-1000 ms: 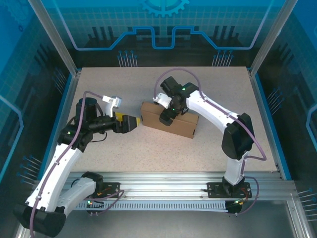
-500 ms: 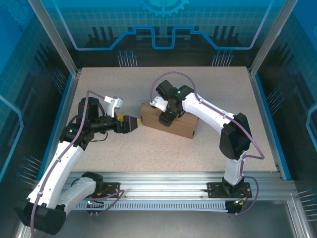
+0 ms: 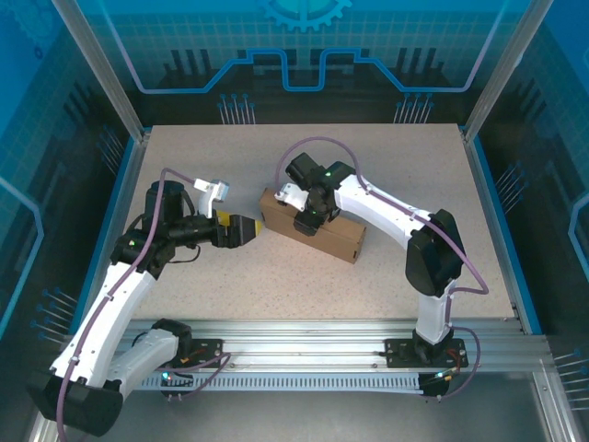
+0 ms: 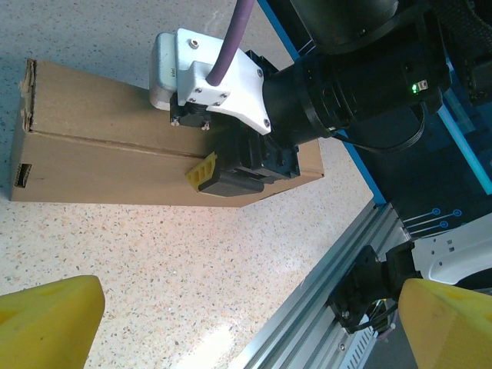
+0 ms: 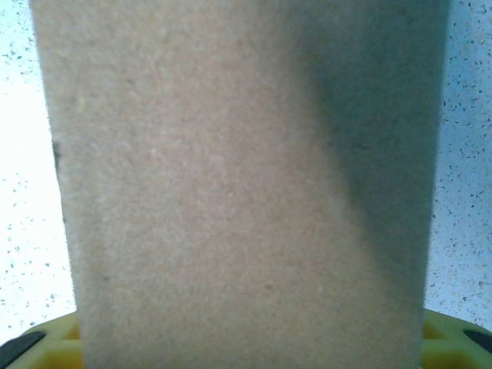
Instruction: Fold the paper box
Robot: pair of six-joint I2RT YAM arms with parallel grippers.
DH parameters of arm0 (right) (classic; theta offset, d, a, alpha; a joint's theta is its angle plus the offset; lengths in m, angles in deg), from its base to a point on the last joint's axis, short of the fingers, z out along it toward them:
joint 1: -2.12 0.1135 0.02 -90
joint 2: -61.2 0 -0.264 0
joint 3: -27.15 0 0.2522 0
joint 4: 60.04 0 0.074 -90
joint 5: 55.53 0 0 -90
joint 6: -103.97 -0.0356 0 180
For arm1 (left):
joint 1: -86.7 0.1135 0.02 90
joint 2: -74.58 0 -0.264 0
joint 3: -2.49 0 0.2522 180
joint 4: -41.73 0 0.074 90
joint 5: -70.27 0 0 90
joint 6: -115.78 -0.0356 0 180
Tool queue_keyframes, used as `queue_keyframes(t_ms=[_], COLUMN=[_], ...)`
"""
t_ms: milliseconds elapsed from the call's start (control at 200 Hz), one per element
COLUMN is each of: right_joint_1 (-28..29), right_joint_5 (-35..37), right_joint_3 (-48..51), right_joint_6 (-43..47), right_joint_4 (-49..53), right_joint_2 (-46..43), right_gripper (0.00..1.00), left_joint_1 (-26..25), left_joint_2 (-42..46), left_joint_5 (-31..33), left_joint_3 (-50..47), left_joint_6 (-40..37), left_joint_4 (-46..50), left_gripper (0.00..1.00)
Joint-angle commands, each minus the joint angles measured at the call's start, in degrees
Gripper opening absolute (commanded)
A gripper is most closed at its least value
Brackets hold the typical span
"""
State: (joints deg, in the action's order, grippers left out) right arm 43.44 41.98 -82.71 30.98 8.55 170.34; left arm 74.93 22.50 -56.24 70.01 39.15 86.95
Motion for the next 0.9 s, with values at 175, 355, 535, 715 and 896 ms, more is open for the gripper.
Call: queue_keyframes(t_ms=[175, 355, 535, 715, 896], right_joint_1=[2.4, 2.7, 3.0, 3.4, 4.3], right_joint_5=[3.4, 7.5, 17.1, 23.2, 26.3], right_joint_3=[2.1, 3.0, 3.8, 5.9, 7.4], right_joint_6=[0.2, -0.6, -1.9, -1.0, -0.2], right_joint_4=[-0.9, -2.4, -4.9, -9.0, -11.3], right_joint_2=[0.2, -1.0, -1.1, -2.5, -2.9], right_gripper=[0.42, 0.38, 0.35, 0.36, 0.37], left_joint_1=[0.6, 0.6, 0.6, 0.6, 0.6], left_joint_2=[0.9, 1.4, 2.2, 2.5, 2.5], left_joint_5=[-0.6, -0.5, -0.4, -0.3, -0.2], left_joint_3=[-1.2, -1.2, -1.3, -1.3, -1.2], left_joint_6=[-1.1, -1.1, -1.0, -1.1, -1.1], left_joint_4=[0.8, 0.7, 0.4, 0.4, 0.3], left_gripper=[0.99, 0.99, 0.99, 0.99, 0.99])
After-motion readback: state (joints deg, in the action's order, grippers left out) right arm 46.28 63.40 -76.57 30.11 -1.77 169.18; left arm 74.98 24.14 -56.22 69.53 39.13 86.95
